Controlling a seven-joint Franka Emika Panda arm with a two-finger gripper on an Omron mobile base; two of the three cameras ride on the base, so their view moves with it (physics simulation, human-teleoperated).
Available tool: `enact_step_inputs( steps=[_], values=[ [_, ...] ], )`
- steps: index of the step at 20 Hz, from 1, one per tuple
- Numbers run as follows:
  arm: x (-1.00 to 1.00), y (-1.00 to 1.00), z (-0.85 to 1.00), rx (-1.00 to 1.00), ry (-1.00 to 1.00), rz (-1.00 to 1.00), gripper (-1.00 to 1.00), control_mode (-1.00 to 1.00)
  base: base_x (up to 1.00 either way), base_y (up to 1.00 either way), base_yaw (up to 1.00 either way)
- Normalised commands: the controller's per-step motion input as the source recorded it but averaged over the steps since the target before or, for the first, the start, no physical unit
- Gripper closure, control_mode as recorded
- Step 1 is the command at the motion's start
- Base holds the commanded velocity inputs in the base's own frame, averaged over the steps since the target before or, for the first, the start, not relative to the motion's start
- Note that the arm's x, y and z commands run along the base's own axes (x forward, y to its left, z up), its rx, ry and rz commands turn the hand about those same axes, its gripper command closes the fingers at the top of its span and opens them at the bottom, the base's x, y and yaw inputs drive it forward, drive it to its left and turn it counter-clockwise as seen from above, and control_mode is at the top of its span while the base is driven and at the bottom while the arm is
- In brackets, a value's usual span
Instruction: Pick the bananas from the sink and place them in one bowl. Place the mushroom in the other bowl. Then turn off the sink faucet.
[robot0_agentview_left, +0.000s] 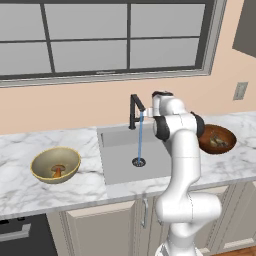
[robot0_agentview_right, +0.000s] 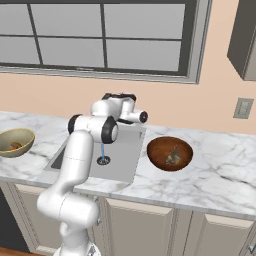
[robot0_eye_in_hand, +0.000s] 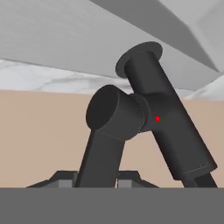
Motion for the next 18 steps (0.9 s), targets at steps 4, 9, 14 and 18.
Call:
enact_step_inputs(
  steps=[4, 9, 14, 18],
  values=[
    [0.1, 0.39, -0.25, 0.02, 0.04, 0.09, 1.0, -1.0, 0.0, 0.0, 0.0],
    [0.18, 0.31, -0.42, 0.1, 0.06, 0.12, 1.0, -1.0, 0.0, 0.0, 0.0],
    [0.08, 0.44, -0.48, 0.18, 0.01, 0.16, 1.0, -1.0, 0.0, 0.0, 0.0],
    [0.02, 0.71, -0.51, 0.18, 0.01, 0.21, 1.0, -1.0, 0.0, 0.0, 0.0]
  ],
)
